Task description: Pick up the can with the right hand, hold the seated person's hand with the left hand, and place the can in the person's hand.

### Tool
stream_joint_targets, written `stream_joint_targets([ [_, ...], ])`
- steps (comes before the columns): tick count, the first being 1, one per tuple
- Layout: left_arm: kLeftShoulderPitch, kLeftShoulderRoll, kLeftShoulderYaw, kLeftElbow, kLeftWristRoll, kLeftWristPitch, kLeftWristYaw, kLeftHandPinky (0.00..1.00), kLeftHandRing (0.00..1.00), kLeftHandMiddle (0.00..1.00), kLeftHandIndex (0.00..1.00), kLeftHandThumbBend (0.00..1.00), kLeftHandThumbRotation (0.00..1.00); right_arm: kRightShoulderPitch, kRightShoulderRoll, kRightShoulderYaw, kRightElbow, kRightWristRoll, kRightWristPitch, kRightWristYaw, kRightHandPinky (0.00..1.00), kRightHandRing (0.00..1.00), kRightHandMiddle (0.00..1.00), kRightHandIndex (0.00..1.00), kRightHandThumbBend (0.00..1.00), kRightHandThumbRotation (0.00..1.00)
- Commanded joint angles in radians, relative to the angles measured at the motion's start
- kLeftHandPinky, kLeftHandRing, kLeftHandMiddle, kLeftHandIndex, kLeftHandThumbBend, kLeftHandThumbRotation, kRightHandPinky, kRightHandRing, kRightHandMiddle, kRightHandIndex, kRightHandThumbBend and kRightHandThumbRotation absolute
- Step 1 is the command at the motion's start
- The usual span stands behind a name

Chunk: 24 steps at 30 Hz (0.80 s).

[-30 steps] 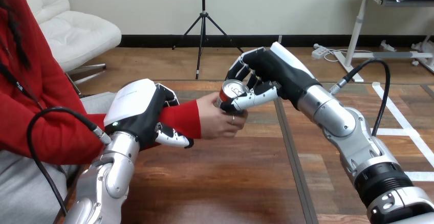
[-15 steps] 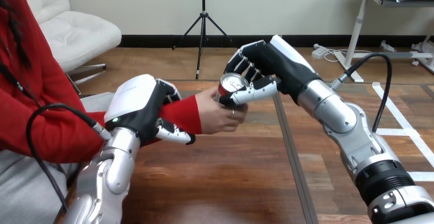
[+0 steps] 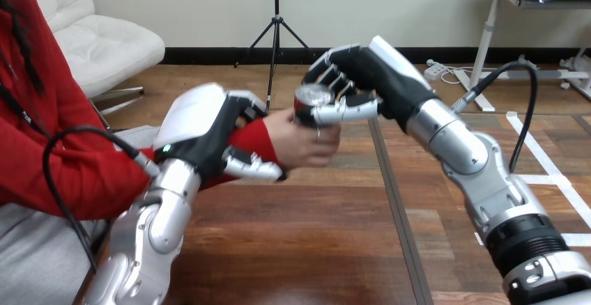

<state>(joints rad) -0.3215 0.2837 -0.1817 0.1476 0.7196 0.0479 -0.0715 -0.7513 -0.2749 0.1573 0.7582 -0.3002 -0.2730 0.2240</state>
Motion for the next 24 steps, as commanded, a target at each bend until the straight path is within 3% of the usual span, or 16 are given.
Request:
stream_joint_targets([
  [1, -0.175, 0.008, -0.011, -0.146, -0.024, -0.07, -0.004, 0.53, 0.66, 0.69, 0.67, 0.99, 0.41, -0.055, -0.021, -0.027, -0.132, 0.015, -0.01, -0.02, 0.51, 0.56, 0.59, 0.59, 0.77, 0.82],
  [4, -0.169, 0.014, -0.01, -0.15, -0.03, -0.074, -0.013, 0.55, 0.67, 0.7, 0.68, 1.0, 0.43, -0.048, -0.028, -0.028, -0.138, 0.015, -0.013, -0.02, 0.54, 0.59, 0.62, 0.63, 0.84, 0.92],
  [8, -0.159, 0.02, -0.008, -0.161, -0.032, -0.075, -0.027, 0.56, 0.68, 0.7, 0.68, 1.0, 0.44, -0.036, -0.034, -0.032, -0.153, 0.021, -0.009, -0.017, 0.55, 0.61, 0.65, 0.66, 0.89, 0.97],
  [16, -0.139, 0.027, -0.003, -0.19, -0.036, -0.062, -0.059, 0.58, 0.69, 0.71, 0.69, 1.0, 0.45, -0.014, -0.04, -0.054, -0.157, 0.074, -0.018, 0.013, 0.57, 0.66, 0.69, 0.71, 0.96, 1.0],
  [24, -0.117, 0.03, 0.001, -0.219, -0.046, -0.046, -0.084, 0.6, 0.71, 0.72, 0.7, 1.0, 0.49, 0.001, -0.054, -0.057, -0.152, 0.085, -0.033, 0.012, 0.59, 0.69, 0.7, 0.73, 0.97, 1.0],
])
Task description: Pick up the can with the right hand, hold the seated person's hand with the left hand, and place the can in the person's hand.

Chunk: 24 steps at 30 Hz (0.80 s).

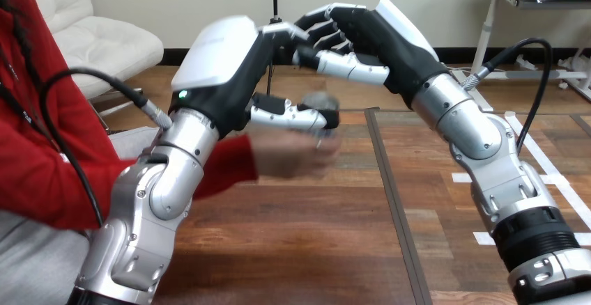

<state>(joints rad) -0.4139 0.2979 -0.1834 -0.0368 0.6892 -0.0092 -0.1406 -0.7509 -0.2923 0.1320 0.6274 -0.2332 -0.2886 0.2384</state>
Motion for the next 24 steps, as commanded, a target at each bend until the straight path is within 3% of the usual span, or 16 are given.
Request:
stream_joint_targets([
  [1, -0.023, 0.016, 0.003, -0.037, -0.018, 0.013, -0.019, 0.6, 0.71, 0.72, 0.7, 1.0, 0.5, 0.001, -0.038, -0.032, -0.019, 0.018, -0.021, -0.002, 0.6, 0.69, 0.71, 0.74, 0.97, 1.0],
  [8, -0.008, 0.023, 0.003, -0.061, -0.027, 0.03, -0.045, 0.64, 0.72, 0.74, 0.71, 1.0, 0.53, 0.011, -0.046, -0.036, -0.012, 0.027, -0.03, 0.0, 0.6, 0.72, 0.73, 0.76, 1.0, 1.0],
  [24, 0.033, 0.038, 0.006, -0.08, -0.036, 0.011, -0.049, 0.7, 0.75, 0.76, 0.73, 1.0, 0.6, 0.042, -0.055, -0.057, -0.005, 0.062, -0.072, 0.005, 0.6, 0.74, 0.76, 0.79, 1.0, 1.0],
])
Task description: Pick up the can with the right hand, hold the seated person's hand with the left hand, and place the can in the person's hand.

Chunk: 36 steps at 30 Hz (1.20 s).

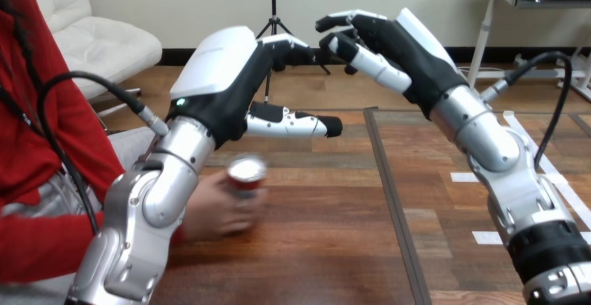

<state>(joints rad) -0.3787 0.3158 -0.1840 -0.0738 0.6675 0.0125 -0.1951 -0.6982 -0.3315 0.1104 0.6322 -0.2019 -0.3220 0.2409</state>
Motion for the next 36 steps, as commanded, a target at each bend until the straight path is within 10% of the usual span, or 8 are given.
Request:
stream_joint_targets([
  [1, 0.003, 0.021, 0.007, -0.045, -0.014, -0.012, 0.007, 0.71, 0.76, 0.77, 0.74, 1.0, 0.63, -0.008, -0.017, -0.037, -0.011, 0.036, -0.042, 0.004, 0.6, 0.74, 0.76, 0.79, 1.0, 1.0],
  [20, 0.207, -0.057, 0.099, -0.148, -0.229, -0.042, 0.086, 0.63, 0.77, 0.8, 0.79, 0.65, 0.84, 0.179, -0.03, -0.118, -0.143, 0.165, -0.062, 0.025, 0.63, 0.75, 0.8, 0.81, 1.0, 1.0],
  [36, 0.407, -0.053, 0.226, -0.1, -0.531, -0.328, 0.09, 0.59, 0.71, 0.72, 0.69, 0.42, 0.81, 0.46, -0.02, -0.211, -0.303, 0.312, -0.165, 0.073, 0.67, 0.76, 0.8, 0.81, 0.98, 1.0],
])
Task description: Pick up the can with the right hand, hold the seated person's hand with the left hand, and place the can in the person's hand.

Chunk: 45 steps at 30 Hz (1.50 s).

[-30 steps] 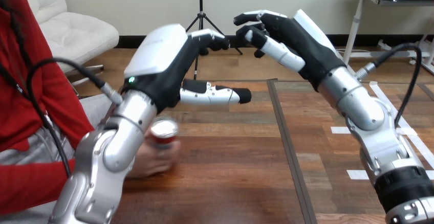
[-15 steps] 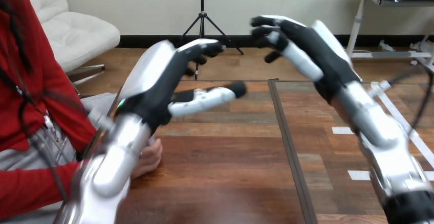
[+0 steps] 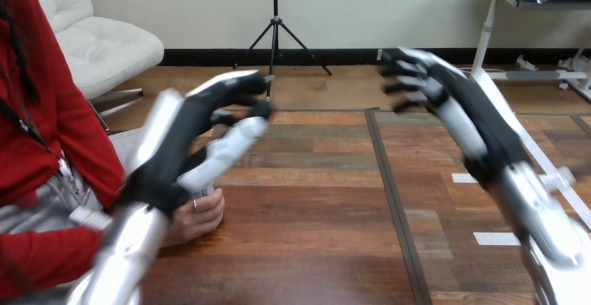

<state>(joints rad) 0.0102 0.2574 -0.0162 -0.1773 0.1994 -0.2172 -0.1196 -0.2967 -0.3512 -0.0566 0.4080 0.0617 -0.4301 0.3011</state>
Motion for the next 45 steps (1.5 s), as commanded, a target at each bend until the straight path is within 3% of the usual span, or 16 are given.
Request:
stream_joint_targets([
  [1, 0.031, 0.007, 0.066, 0.011, -0.075, -0.122, 0.015, 0.57, 0.68, 0.69, 0.65, 0.4, 0.81, 0.079, 0.003, -0.049, -0.085, 0.059, -0.07, 0.016, 0.69, 0.77, 0.8, 0.82, 0.98, 1.0],
  [8, 0.103, -0.001, 0.101, 0.019, -0.168, -0.189, -0.006, 0.52, 0.62, 0.62, 0.58, 0.37, 0.83, 0.185, 0.04, -0.073, -0.127, 0.144, -0.132, 0.039, 0.72, 0.78, 0.81, 0.83, 0.95, 1.0],
  [12, 0.163, -0.016, 0.116, -0.01, -0.293, -0.172, -0.049, 0.5, 0.59, 0.59, 0.55, 0.34, 0.84, 0.266, 0.075, -0.083, -0.156, 0.188, -0.16, 0.036, 0.73, 0.78, 0.81, 0.83, 0.96, 1.0],
  [22, 0.231, -0.029, 0.135, -0.017, -0.443, -0.146, -0.103, 0.48, 0.61, 0.62, 0.58, 0.48, 0.88, 0.378, 0.134, -0.087, -0.19, 0.23, -0.198, 0.039, 0.74, 0.79, 0.82, 0.82, 0.97, 1.0],
  [34, 0.271, -0.04, 0.14, -0.013, -0.502, -0.125, -0.138, 0.5, 0.65, 0.67, 0.62, 0.52, 0.87, 0.436, 0.179, -0.077, -0.198, 0.244, -0.216, 0.061, 0.75, 0.79, 0.81, 0.82, 0.94, 1.0],
  [45, 0.271, -0.048, 0.14, -0.026, -0.515, -0.095, -0.152, 0.51, 0.67, 0.7, 0.63, 0.56, 0.86, 0.457, 0.203, -0.075, -0.22, 0.238, -0.214, 0.068, 0.74, 0.78, 0.81, 0.82, 0.93, 1.0],
])
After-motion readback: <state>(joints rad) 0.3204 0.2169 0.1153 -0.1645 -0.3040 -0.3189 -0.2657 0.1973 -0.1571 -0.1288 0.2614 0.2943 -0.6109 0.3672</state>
